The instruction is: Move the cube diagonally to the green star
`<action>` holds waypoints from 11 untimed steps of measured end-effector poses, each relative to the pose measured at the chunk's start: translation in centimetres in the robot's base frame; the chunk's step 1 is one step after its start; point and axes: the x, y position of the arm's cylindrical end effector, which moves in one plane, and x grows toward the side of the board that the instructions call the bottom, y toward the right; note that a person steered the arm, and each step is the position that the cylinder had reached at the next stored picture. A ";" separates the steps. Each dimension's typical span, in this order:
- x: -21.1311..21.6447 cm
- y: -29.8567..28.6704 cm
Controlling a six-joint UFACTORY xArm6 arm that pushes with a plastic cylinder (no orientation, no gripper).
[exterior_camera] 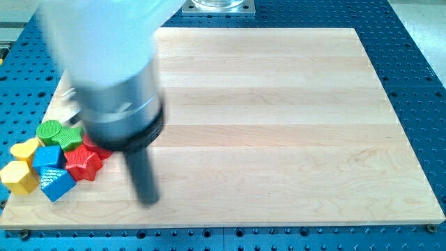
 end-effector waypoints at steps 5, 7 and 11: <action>-7.3 -16.0; -9.7 -13.9; -9.1 -5.0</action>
